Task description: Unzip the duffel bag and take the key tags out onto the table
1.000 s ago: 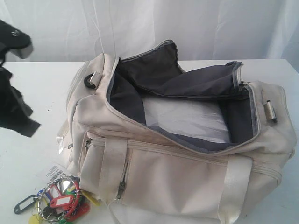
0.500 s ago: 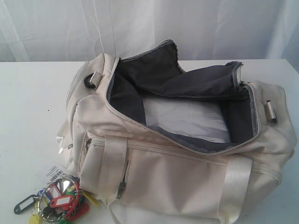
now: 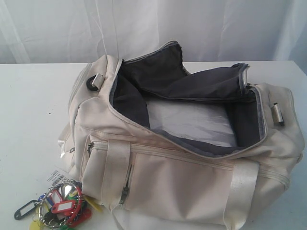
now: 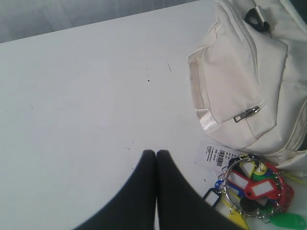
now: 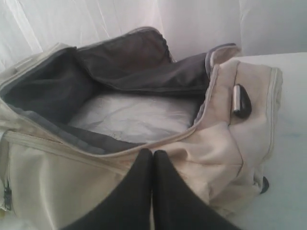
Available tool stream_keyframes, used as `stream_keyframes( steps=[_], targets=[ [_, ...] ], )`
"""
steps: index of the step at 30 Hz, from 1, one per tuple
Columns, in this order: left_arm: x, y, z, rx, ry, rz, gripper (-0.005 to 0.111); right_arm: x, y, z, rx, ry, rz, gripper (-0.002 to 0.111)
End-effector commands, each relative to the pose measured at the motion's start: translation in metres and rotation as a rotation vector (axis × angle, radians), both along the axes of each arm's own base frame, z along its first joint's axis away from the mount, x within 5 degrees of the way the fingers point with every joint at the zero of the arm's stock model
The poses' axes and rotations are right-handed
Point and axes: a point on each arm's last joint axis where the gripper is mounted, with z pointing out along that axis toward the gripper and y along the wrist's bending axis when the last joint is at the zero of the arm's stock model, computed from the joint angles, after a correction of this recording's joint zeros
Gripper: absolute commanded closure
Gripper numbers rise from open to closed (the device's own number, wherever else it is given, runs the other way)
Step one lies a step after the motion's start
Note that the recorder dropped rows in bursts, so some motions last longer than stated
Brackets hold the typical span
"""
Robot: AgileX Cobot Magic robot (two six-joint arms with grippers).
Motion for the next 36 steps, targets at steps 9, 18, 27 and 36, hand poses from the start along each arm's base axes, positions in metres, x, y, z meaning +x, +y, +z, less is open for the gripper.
stream_keyframes(
  steps=[9,18,27,36],
  targets=[
    [-0.001,0.001,-0.002,-0.002,0.001,0.004,0.106,0.009,0.002,-0.065,-0.068,0.155,-0.011,0.108],
    [-0.001,0.001,-0.002,-0.002,0.001,0.004,0.106,0.010,0.002,-0.064,-0.065,0.146,-0.014,0.108],
    [-0.002,0.005,-0.002,-0.001,0.002,0.100,0.106,0.010,0.002,-0.064,-0.065,0.146,-0.014,0.108],
    [-0.009,0.016,-0.002,-0.006,-0.010,0.354,0.106,0.010,0.002,-0.064,-0.065,0.146,-0.014,0.108]
  ],
)
